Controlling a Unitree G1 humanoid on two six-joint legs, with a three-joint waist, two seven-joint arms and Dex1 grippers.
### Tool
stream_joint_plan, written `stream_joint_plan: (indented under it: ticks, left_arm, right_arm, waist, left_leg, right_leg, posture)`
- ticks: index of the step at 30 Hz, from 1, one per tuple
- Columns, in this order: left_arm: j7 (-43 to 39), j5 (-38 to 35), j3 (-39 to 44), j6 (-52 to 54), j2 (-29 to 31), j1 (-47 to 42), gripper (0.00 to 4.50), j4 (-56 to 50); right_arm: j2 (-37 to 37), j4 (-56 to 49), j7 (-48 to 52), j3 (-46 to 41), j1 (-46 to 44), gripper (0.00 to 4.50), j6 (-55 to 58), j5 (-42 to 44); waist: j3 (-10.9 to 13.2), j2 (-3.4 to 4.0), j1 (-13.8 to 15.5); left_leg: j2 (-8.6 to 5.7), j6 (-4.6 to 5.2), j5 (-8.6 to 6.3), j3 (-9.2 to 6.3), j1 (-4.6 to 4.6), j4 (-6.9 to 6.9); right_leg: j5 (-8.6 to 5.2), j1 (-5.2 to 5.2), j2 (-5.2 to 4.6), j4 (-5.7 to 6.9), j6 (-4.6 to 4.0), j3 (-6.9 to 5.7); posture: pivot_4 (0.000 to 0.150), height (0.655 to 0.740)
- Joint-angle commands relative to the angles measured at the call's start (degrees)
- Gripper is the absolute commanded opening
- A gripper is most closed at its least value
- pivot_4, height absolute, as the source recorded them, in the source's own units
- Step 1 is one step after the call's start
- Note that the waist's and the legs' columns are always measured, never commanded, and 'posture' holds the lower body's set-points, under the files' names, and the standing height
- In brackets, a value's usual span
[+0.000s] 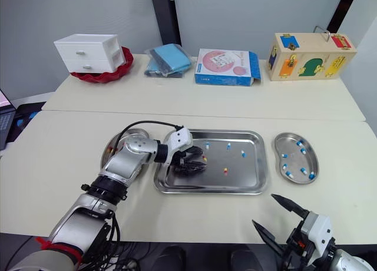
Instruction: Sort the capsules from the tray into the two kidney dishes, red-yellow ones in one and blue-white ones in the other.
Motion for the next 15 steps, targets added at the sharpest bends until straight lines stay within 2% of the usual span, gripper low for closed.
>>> stream_joint_plan:
  ticks: [1,4,15]
  left_arm:
    - [-0.5,0.5,-0.2,-0.2,-0.5,-0.7,1.66,-0.6]
    - [-0.8,0.9,-0.3,-0.2,-0.4,-0.4,0.72,-0.8]
    - [-1.4,0.8,0.2,0.2,0.5,0.6,0.72,-2.3]
  right_arm:
    - [-0.3,-1.9,-0.5,0.0,0.4,4.50,-1.4,0.4]
    - [-0.3,-1.8,-0.6,0.1,0.4,4.50,-1.6,0.2]
    - [-0.8,-1.7,-1.2,0.8,0.2,4.50,-2.0,0.1]
  waist:
    - [0.0,0.00,0.0]
    - [0.0,0.00,0.0]
    - [0.0,0.01,0.0]
  left_leg:
    - [0.00,0.00,0.00,0.00,0.00,0.00]
    - [0.00,0.00,0.00,0.00,0.00,0.00]
    - [0.00,0.00,0.00,0.00,0.01,0.00]
  right_leg:
    - [0.00,0.00,0.00,0.00,0.00,0.00]
    - [0.00,0.00,0.00,0.01,0.00,0.00]
    - [0.00,0.01,0.00,0.02,0.00,0.00]
  posture:
    - [0.150,0.7400]
    - [0.150,0.7400]
    - [0.150,0.7400]
